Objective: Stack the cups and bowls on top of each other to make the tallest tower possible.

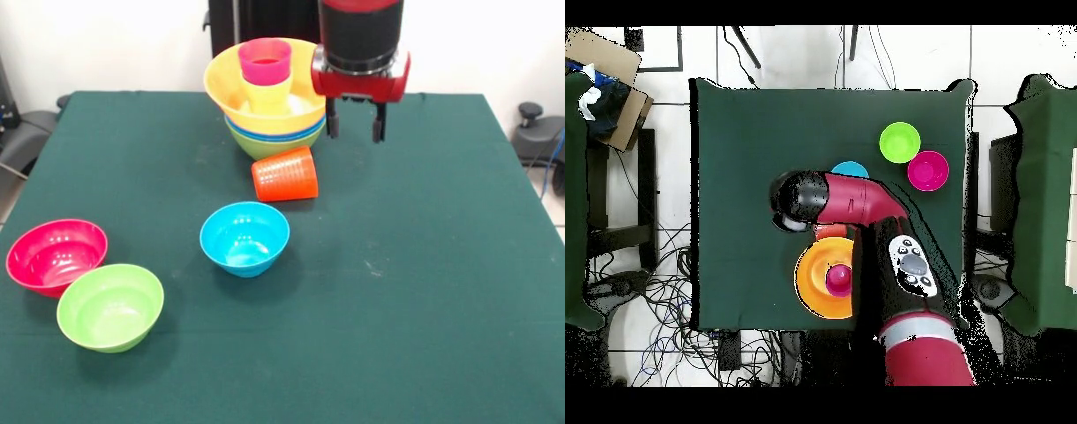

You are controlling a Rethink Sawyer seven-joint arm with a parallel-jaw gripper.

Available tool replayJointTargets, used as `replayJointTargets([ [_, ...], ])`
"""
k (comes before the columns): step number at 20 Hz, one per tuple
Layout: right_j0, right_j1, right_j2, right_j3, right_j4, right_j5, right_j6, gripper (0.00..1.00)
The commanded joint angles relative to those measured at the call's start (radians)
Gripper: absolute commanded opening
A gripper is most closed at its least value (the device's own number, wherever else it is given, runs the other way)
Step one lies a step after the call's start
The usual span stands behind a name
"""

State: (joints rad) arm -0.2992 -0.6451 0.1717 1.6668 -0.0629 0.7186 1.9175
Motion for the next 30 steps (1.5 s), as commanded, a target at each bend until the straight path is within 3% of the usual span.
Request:
replayJointTargets([
  [1,-0.033,0.115,0.100,-0.094,-0.067,-0.027,-0.101,1.00],
  [13,-0.095,0.200,0.147,-0.216,-0.135,0.029,-0.210,1.00],
  [30,-0.128,0.260,0.199,-0.364,-0.212,0.131,-0.255,1.00],
])
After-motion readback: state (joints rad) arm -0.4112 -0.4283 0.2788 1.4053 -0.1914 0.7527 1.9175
